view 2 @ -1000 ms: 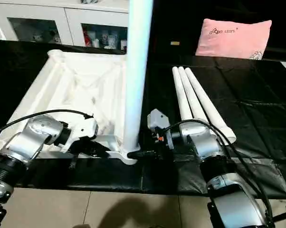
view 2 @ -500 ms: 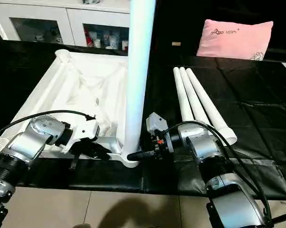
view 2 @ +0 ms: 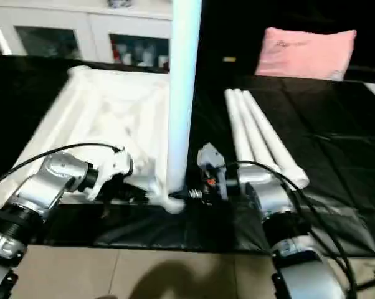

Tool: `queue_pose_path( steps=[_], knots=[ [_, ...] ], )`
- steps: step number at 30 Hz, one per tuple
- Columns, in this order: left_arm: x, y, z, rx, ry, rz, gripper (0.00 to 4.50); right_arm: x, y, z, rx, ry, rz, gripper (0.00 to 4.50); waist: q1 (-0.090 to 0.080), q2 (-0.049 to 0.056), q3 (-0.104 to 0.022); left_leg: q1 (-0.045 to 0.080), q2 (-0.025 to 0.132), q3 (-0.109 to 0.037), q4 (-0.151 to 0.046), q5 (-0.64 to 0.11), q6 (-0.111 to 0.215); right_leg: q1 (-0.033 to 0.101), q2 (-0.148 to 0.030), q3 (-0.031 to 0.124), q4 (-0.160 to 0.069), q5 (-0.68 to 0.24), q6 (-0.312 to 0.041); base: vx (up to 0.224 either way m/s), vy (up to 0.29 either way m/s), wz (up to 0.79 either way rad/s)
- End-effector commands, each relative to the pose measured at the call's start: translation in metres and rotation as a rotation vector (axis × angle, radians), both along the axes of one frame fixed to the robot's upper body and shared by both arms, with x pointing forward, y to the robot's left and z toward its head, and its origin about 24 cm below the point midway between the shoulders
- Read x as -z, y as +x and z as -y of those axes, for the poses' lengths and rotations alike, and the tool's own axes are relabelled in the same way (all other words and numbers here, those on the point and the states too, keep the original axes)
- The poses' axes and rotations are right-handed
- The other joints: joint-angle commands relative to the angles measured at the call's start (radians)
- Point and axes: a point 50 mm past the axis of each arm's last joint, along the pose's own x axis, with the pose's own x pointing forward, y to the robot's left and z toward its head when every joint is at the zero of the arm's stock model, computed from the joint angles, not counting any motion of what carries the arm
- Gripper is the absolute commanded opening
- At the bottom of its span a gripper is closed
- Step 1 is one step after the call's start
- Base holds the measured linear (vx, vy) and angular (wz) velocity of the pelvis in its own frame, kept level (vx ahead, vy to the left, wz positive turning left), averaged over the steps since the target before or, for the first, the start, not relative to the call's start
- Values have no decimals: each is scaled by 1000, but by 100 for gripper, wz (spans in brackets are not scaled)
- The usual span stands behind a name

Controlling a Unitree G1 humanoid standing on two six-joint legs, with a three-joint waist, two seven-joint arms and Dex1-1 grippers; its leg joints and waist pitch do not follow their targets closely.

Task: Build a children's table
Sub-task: Rotate leg to tighten

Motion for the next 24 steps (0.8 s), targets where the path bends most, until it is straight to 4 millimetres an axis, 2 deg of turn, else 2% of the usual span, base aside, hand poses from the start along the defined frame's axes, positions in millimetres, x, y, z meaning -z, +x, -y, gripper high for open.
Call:
queue_pose_path(
  steps=[1, 2, 4, 7, 10, 12, 13, 14, 16, 17, 19, 21, 23, 24],
  knots=[
    [-17, 13, 30, -148, -136, 56, 0, 23, -6, -36, 70, -15, -108, 238, -1, -3, -51, -25, -7, 12, -72, -162, 9, 68, -69, 43, -98, -414, -118, 0, 0, 0],
    [-18, 14, 31, -156, -139, 56, 0, 23, -5, -38, 79, -13, -110, 238, -8, -5, -49, -21, -9, 12, -71, -165, 11, 61, -67, 41, -104, -448, -103, 0, 0, 0],
    [-23, 21, 48, -249, -161, 83, 0, 22, 0, -59, 186, 1, -143, 238, -22, -9, -49, -22, -14, 12, -67, -169, 25, 57, -65, 41, -112, -487, -89, 0, 0, 0],
    [-27, 27, 62, -323, -173, 103, 0, 19, 5, -76, 279, 3, -170, 238, -24, -6, -52, -23, -14, 12, -67, -153, 35, 56, -63, 40, -111, -459, -91, 0, 0, 0],
    [-29, 29, 66, -343, -158, 120, 0, 16, 8, -83, 317, 4, -180, 238, -25, -4, -58, -26, -11, 12, -68, -113, 41, 60, -62, 43, -97, -346, -120, 0, 0, 0],
    [-30, 30, 67, -366, -116, 146, 0, 13, 11, -89, 347, 16, -171, 238, -25, 1, -60, -28, -9, 13, -66, -92, 50, 62, -61, 44, -86, -229, -162, 0, 0, 0],
    [-29, 30, 66, -365, -102, 150, 0, 11, 11, -90, 349, 30, -165, 238, -26, 1, -61, -27, -9, 14, -66, -86, 52, 62, -62, 45, -84, -206, -170, 0, 0, 0],
    [-28, 30, 65, -364, -90, 152, 0, 11, 12, -89, 355, 39, -160, 273, -25, 1, -65, -28, -8, 14, -63, -56, 64, 67, -61, 46, -75, -125, -197, 0, 0, 0],
    [-25, 29, 62, -367, -79, 144, 0, 10, 13, -85, 364, 54, -157, 273, -25, 2, -65, -29, -7, 14, -63, -42, 72, 68, -62, 46, -71, -84, -214, 0, 0, 0],
    [-25, 28, 61, -371, -77, 142, 0, 10, 13, -82, 372, 55, -157, 294, -25, 7, -64, -29, -7, 14, -63, -40, 76, 68, -63, 45, -70, -64, -227, 0, 0, 0],
    [-24, 28, 59, -373, -68, 146, 0, 11, 14, -79, 379, 54, -157, 312, -26, 4, -62, -28, -8, 16, -64, -66, 76, 69, -63, 45, -75, -87, -230, 0, 0, 0],
    [-21, 29, 49, -368, -53, 158, 0, 13, 15, -58, 391, 42, -115, 334, -25, 7, -59, -26, -7, 16, -65, -101, 69, 68, -66, 46, -83, -151, -215, 0, 0, 0],
    [-20, 30, 44, -360, -47, 163, 0, 12, 15, -49, 384, 40, -86, 353, -23, 6, -59, -26, -6, 16, -66, -113, 65, 67, -66, 47, -86, -173, -204, 0, 0, 0],
    [-19, 29, 40, -346, -43, 163, 0, 10, 14, -40, 352, 42, -45, 361, -21, 11, -60, -26, -6, 15, -66, -109, 66, 68, -65, 47, -84, -165, -202, 0, 0, 0]
  ],
)
